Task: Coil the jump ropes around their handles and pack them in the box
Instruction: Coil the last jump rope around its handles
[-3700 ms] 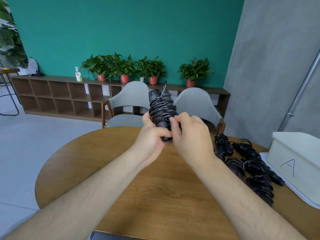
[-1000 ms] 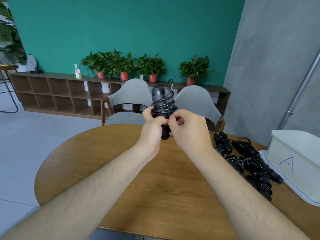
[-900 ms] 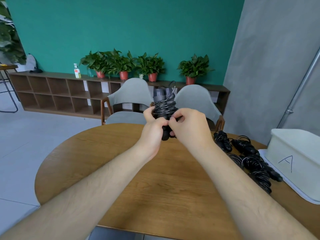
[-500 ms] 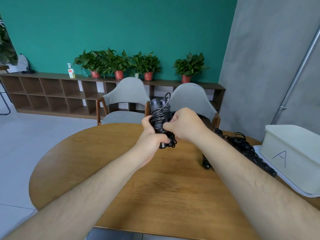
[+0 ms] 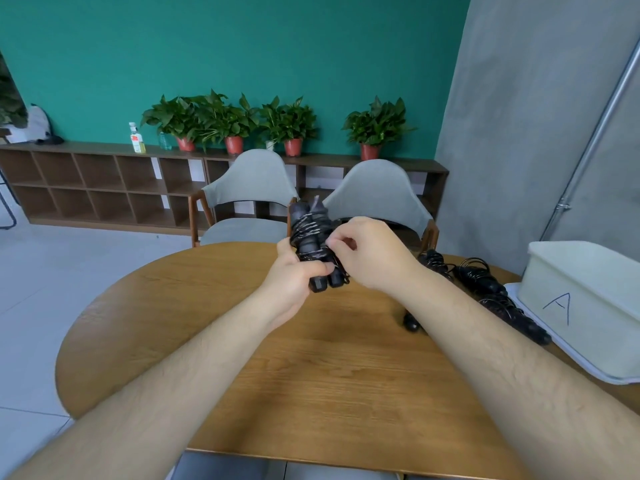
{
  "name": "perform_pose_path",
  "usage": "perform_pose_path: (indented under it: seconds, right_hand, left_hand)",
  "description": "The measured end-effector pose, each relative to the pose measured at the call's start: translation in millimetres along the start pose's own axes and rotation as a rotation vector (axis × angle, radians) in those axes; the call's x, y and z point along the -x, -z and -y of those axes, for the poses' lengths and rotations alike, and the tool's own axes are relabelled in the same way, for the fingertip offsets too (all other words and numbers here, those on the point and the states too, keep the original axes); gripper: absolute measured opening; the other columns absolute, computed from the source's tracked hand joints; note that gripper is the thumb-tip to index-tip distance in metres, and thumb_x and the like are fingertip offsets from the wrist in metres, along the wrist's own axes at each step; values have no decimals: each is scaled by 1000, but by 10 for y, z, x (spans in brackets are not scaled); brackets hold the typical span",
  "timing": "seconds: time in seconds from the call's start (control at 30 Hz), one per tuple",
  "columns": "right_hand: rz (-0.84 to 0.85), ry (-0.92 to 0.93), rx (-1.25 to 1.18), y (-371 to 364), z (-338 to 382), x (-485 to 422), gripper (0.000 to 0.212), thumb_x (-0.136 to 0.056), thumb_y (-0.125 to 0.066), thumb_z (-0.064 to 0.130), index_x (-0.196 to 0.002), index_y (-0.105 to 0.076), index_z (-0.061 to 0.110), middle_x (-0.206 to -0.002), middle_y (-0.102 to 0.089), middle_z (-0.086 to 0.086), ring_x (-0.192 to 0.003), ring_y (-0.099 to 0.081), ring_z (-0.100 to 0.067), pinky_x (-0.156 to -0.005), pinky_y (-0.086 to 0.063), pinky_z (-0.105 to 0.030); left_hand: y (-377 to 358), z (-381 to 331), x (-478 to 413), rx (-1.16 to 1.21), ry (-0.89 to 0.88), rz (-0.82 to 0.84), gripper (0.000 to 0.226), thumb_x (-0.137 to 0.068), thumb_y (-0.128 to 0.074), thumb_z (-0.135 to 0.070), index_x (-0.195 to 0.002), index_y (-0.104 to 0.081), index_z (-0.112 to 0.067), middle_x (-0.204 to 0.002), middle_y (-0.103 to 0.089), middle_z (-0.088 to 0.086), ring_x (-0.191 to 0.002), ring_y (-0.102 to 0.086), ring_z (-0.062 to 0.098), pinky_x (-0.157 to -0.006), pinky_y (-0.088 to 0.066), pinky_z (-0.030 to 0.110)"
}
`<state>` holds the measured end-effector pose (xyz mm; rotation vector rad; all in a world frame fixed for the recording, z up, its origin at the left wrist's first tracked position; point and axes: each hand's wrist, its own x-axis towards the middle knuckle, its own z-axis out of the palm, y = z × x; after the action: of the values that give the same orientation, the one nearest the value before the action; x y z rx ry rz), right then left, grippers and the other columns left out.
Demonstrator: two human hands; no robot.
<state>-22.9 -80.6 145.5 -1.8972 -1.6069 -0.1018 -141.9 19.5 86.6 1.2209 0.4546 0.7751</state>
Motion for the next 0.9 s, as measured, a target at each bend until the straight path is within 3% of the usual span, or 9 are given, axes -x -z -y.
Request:
perform_pose_path:
  seconds: [0.07, 0.23, 0.33, 0.5, 0.7, 0.8, 0.9]
  right_hand:
    - [-38, 39, -157, -37, -62, 100, 26, -95, -57, 8, -117, -67, 20, -110, -63, 6, -100, -61, -5, -89, -51, -20]
    - [-181, 167, -161, -223, -165, 275, 17, -90, -71, 14, -107, -73, 17, -100, -62, 7, -92, -61, -7, -80, -55, -26]
    - [-210, 125, -134, -234, -143, 306, 15, -93, -69, 21, -106, -73, 15, -98, -61, 6, -89, -60, -8, -79, -56, -31]
    - [-223, 147, 41, -233, -114, 361, 12, -98, -61, 25, -100, -67, 14, -95, -59, 5, -80, -54, -8, -74, -47, -25]
    - [-250, 96, -60, -27, -176, 302, 8, -98, -61, 23, -95, -67, 18, -94, -61, 9, -83, -56, -1, -72, -41, -11]
    - [-209, 180, 38, -67, -166, 326, 9, -97, -62, 22, -92, -66, 16, -91, -60, 6, -79, -55, -6, -72, -48, -21]
    - [-299, 236, 75, -190, -153, 381, 12, -95, -62, 19, -86, -62, 11, -85, -57, 2, -75, -56, -15, -66, -50, -36]
  left_hand:
    - [71, -59, -38, 81, 0, 43, 68, -78, -68, 11, -140, -41, 1, -127, -64, 28, -115, -66, 40, -102, -49, 60]
    - [75, -159, 7, 137, 2, 77, 62, -82, -64, 13, -139, -40, 8, -125, -63, 33, -114, -66, 45, -94, -55, 55]
    - [35, -151, 48, 106, -1, 128, 46, -89, -57, 15, -134, -47, 12, -123, -63, 34, -114, -66, 45, -94, -56, 54]
    - [29, -173, 93, 133, 59, 165, 68, -81, -58, 18, -143, -35, 1, -119, -65, 30, -105, -69, 40, -84, -57, 49]
    - [-10, -163, 110, 142, 88, 244, 80, -75, -60, 17, -147, -34, -7, -137, -57, 28, -122, -62, 43, -96, -52, 61]
    - [-23, -138, 112, 88, 55, 178, 79, -75, -56, 21, -143, -33, -12, -133, -61, 26, -118, -65, 42, -96, -52, 63]
    - [-60, -157, 147, 59, -19, 155, 69, -79, -47, 24, -135, -36, -14, -118, -69, 18, -104, -72, 32, -81, -58, 47]
